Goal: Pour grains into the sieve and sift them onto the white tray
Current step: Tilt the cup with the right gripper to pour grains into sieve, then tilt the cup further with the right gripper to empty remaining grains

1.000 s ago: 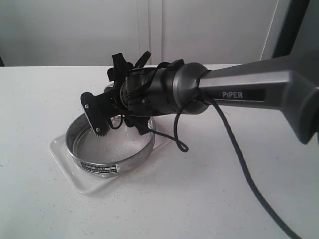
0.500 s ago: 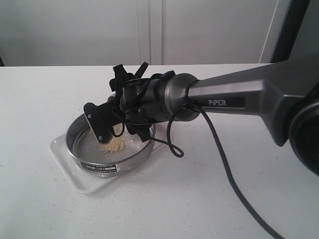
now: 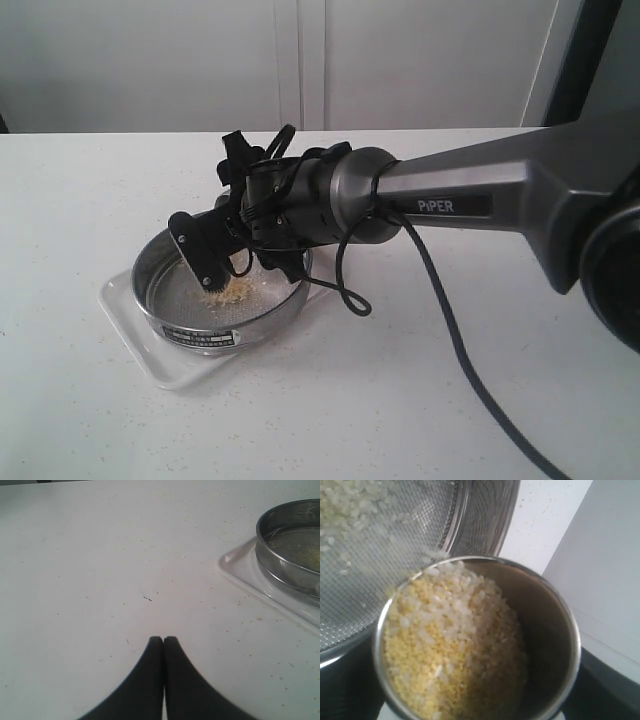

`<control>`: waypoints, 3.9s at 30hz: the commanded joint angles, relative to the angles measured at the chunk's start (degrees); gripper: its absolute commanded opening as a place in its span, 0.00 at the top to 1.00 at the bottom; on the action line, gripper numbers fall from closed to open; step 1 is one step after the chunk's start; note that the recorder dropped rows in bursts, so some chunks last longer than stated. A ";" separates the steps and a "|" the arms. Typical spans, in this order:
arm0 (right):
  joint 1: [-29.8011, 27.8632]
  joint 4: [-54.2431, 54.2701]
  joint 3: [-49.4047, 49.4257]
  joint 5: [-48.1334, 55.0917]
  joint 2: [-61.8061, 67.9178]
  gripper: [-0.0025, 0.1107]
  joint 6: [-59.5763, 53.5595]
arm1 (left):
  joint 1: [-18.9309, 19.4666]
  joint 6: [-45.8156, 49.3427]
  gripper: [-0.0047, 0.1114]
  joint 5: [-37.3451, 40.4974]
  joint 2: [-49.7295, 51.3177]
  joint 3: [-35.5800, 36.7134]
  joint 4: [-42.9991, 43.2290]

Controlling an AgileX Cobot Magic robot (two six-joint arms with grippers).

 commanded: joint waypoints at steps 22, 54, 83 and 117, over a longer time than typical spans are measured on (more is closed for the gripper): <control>0.57 -3.17 -0.80 3.05 -0.53 0.98 -5.12 | 0.11 -0.02 0.96 0.19 -0.27 0.30 -0.63; 0.60 -3.66 -3.95 1.72 -0.29 0.98 -2.87 | 0.11 -0.02 0.96 0.19 -0.27 0.30 -0.63; 1.52 -8.75 -3.87 5.78 0.78 0.98 -7.69 | 0.11 -0.02 0.96 0.19 -0.27 0.30 -0.63; 2.31 -14.00 -4.41 6.98 0.87 0.98 -8.90 | 0.11 -0.02 0.96 0.19 -0.27 0.30 -0.63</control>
